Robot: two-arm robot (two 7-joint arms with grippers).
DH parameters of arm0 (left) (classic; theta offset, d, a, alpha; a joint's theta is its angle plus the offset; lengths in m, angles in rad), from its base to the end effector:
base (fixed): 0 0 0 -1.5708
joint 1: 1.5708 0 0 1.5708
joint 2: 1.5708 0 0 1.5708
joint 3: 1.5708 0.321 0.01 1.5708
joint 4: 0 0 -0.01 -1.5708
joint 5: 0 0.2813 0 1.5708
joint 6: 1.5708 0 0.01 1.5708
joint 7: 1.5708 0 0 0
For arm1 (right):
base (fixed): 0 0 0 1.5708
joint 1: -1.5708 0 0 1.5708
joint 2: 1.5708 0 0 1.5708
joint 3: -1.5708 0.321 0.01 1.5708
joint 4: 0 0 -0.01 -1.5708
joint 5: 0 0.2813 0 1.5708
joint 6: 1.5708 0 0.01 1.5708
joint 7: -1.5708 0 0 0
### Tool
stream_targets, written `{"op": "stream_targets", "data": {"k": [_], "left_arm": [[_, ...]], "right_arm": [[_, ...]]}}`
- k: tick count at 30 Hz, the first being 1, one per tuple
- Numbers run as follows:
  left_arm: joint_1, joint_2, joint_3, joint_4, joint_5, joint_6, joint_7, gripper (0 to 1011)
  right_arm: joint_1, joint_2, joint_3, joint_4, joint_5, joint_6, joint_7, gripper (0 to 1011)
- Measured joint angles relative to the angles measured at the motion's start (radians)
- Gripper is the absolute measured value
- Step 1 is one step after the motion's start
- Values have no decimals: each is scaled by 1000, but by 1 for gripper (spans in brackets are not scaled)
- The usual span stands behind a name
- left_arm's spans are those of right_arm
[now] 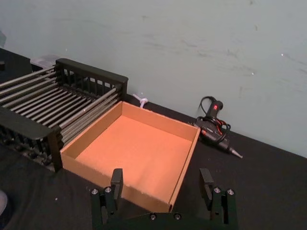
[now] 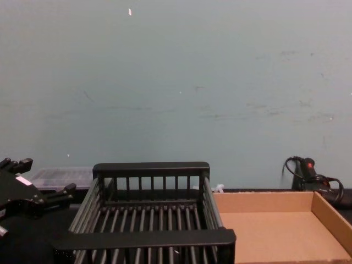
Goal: Pick up the white tape and place it into the black box , Pick up the silver tape and place it into the brown box.
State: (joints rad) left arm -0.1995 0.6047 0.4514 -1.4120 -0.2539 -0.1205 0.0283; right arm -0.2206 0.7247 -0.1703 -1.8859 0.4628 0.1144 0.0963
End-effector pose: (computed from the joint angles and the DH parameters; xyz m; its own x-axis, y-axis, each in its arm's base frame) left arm 0.3371 0.1076 -0.3220 0.2923 0.8803 0.3738 -0.9553 0.2873 0.0703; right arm 0.2324 -0.1227 -0.2710 0.4242 -0.8908 0.1626 0.8970 0.3887 -0.2108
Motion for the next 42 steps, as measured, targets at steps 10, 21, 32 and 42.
{"op": "stream_targets", "data": {"k": [10, 21, 32, 42], "left_arm": [[0, 0, 0, 0, 0, 0, 0, 1001], [0, 0, 0, 0, 0, 0, 0, 1001], [0, 0, 0, 0, 0, 0, 0, 1001], [0, 0, 0, 0, 0, 0, 0, 1001]], "right_arm": [[-90, 10, 44, -30, -5, -8, 17, 1002], [-128, -13, 53, -12, -9, -3, 39, 1002], [-121, -52, 44, 50, -17, 34, 58, 1002], [-79, -89, 25, 113, -42, 55, 86, 1002]]}}
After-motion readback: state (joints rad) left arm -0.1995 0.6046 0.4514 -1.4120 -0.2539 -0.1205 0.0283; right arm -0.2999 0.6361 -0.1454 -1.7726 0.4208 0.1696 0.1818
